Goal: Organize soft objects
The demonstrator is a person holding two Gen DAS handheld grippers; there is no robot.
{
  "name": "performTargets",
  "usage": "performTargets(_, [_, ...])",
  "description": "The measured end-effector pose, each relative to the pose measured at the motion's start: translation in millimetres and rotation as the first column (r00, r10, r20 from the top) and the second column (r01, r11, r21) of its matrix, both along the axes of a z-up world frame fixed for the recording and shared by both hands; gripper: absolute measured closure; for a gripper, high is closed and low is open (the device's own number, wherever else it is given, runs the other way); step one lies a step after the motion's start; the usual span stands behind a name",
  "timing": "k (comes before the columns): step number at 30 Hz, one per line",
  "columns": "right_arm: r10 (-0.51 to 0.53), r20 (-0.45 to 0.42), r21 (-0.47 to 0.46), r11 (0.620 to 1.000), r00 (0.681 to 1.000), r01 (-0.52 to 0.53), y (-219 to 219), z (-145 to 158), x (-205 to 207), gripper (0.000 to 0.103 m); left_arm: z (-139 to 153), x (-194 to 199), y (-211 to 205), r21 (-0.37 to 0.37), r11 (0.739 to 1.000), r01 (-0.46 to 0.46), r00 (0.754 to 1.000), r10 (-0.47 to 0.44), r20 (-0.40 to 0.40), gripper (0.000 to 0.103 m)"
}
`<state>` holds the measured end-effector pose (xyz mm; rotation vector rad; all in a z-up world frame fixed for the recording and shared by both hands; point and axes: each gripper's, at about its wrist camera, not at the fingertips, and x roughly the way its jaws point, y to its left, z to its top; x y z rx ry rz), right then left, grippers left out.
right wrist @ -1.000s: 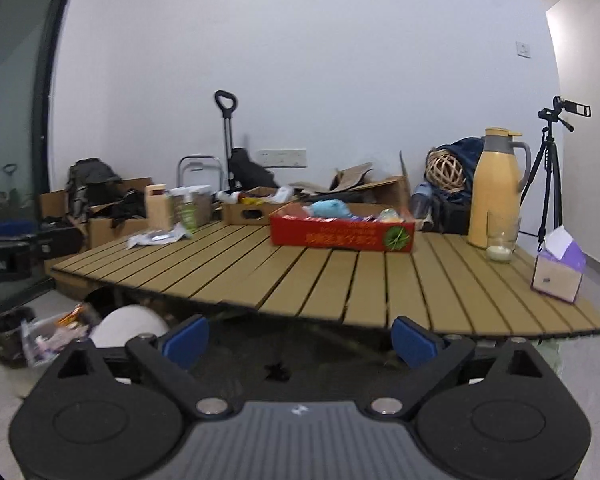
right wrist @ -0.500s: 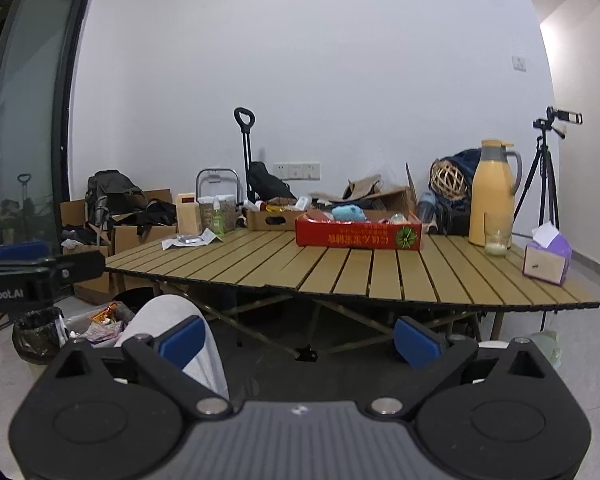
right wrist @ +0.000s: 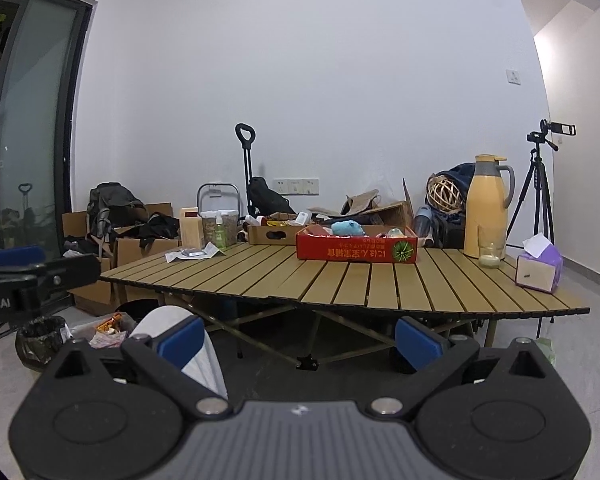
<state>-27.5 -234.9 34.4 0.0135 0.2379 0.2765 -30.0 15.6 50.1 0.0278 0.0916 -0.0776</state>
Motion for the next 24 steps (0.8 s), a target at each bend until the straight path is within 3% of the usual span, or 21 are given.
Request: performTargets(24, [0.009, -0.005, 0.002, 1.000, 1.000, -0.008, 0.2, -1.4, 1.6, 0.000, -1.0, -0.8, 0.1, -0.018, 1.000, -0.005, 1.000, 0.005, 0.003, 0.000])
